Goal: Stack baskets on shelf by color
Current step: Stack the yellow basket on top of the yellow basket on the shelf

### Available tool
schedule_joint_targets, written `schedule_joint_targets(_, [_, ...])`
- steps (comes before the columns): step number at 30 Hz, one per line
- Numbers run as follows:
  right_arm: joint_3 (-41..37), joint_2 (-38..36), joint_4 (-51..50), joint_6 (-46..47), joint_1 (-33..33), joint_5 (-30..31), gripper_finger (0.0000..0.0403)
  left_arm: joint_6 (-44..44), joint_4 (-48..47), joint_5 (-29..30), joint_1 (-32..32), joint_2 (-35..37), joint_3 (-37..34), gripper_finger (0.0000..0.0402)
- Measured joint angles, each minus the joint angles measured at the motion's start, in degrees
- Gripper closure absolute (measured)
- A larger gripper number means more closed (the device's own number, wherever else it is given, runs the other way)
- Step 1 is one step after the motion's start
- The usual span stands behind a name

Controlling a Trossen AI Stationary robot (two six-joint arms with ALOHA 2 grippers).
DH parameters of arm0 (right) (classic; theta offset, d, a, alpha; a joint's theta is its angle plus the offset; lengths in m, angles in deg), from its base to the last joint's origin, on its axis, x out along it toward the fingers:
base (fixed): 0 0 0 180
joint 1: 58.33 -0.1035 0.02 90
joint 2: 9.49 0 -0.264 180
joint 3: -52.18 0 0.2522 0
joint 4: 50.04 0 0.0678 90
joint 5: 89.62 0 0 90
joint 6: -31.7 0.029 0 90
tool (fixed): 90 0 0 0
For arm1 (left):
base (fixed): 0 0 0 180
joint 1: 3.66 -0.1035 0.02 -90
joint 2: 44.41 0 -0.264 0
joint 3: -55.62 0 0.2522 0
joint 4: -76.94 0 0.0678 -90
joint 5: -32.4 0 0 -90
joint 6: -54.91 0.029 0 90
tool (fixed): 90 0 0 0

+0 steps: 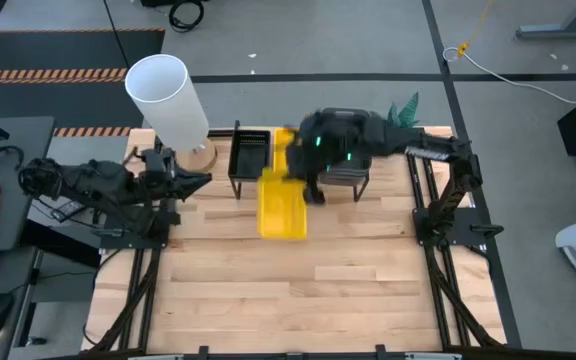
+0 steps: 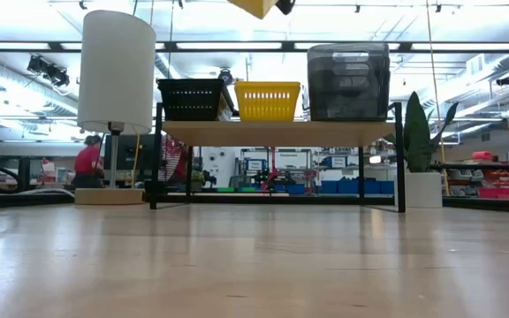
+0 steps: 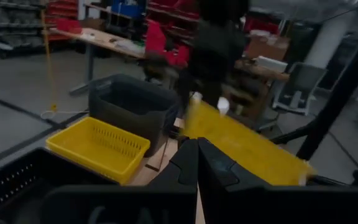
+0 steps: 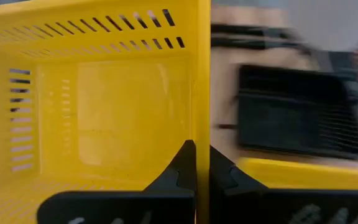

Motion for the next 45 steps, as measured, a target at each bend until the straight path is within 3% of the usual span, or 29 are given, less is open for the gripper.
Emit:
schedule_joint_targets(7, [6.9, 0.1, -4.6, 4.4, 11.4, 2.9, 0.0401, -2.0, 5.0, -8.4, -3.4, 10.8, -11.8, 0.0400])
schedule_joint_targets(17, [8.7, 0.8, -5.3, 4.6, 19.1, 1.4, 0.0402, -5.3, 16.2, -10.9, -3.7, 17.0, -24.1, 0.0400])
schedule_joint_targets(25, [8.6, 4.4, -10.9, -5.0, 21.7, 0.5, 0.0402, -8.2, 27.1, -11.2, -3.7, 19.6, -33.9, 0.0399])
schedule_joint_targets(29, [8.6, 5.1, -10.8, -9.5, 22.5, 3.2, 0.0400, -12.7, 32.1, -11.1, -3.7, 21.2, -38.8, 0.0399])
schedule_joint_targets(34, [8.6, 5.6, -10.5, -14.2, 23.5, 4.1, 0.0399, -13.8, 38.0, -11.0, -3.7, 21.5, -41.4, 0.0398])
schedule_joint_targets(45, [7.5, 5.9, -10.7, -20.1, 25.0, 3.7, 0.0382, -14.2, 38.7, -8.7, -3.7, 21.5, -41.5, 0.0398])
